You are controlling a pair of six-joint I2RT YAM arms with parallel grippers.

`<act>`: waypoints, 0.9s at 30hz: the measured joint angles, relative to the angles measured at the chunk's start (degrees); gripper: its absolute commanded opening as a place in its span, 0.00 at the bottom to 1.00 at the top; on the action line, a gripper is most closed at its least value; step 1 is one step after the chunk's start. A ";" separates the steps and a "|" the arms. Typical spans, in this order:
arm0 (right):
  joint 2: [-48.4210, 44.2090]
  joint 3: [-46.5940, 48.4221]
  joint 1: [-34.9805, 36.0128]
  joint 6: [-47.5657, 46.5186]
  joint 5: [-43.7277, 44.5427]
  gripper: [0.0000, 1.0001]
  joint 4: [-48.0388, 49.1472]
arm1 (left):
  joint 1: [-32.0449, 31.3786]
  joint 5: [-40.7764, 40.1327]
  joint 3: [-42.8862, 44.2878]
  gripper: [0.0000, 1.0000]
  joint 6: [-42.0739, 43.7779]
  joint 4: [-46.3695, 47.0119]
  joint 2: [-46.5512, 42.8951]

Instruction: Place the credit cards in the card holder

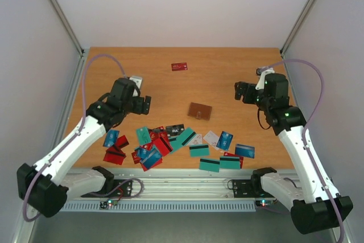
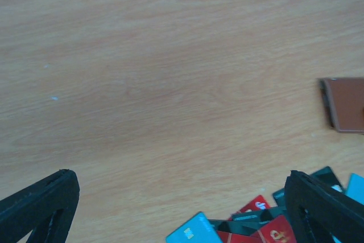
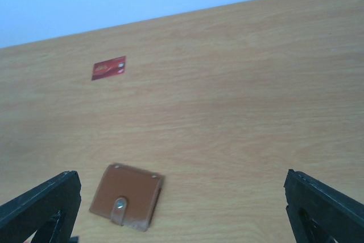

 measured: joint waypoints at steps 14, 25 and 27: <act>0.22 -16.02 -4.66 -2.21 5.92 0.99 5.07 | 6.75 -6.16 -20.98 0.99 6.27 20.31 -9.05; -0.96 -30.25 -5.68 -4.26 9.92 0.99 20.52 | 22.25 0.70 -32.68 0.99 6.01 37.79 -0.87; -1.20 -33.55 -5.73 -5.51 9.94 0.98 23.85 | 23.69 0.79 -34.23 0.99 5.55 41.44 1.66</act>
